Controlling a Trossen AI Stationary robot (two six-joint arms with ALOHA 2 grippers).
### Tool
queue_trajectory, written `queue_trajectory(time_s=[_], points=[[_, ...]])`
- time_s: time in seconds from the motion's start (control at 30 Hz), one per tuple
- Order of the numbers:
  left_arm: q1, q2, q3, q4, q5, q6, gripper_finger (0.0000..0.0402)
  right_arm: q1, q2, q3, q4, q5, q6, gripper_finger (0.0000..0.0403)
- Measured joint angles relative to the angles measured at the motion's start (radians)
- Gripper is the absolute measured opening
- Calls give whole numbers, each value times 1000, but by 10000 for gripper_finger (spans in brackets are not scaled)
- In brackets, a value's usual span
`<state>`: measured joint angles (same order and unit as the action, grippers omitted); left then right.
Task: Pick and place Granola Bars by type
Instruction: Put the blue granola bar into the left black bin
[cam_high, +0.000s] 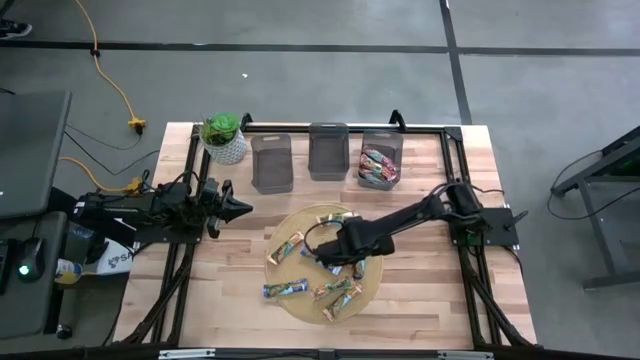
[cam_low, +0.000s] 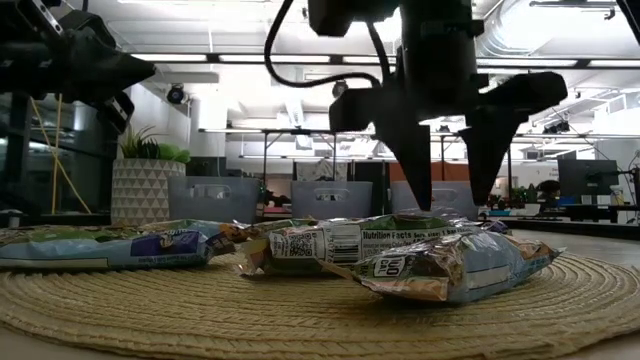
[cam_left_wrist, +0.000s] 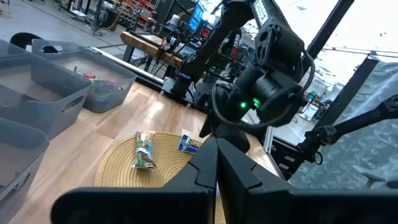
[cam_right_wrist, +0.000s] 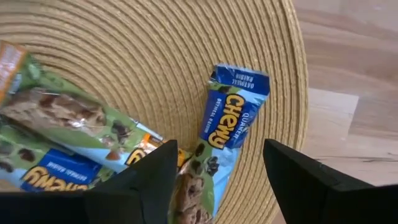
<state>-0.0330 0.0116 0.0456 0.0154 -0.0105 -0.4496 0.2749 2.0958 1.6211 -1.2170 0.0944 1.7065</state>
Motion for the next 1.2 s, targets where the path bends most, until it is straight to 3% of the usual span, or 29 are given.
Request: queue_trajectory(time_s=[0.33,0.6,0.83,1.2], points=[[0,0,0,0,0,0,1,-18,19,-22,0,3,12,225],[0,0,0,-6,0,0,1,-27,16,-129,189,-33,19,225],[0,0,0,-22,0,-1,1,-26,15,-135,198,-16,17,222],[0,0,0,-19,0,-1,1,-26,16,-135,199,4,12,152]])
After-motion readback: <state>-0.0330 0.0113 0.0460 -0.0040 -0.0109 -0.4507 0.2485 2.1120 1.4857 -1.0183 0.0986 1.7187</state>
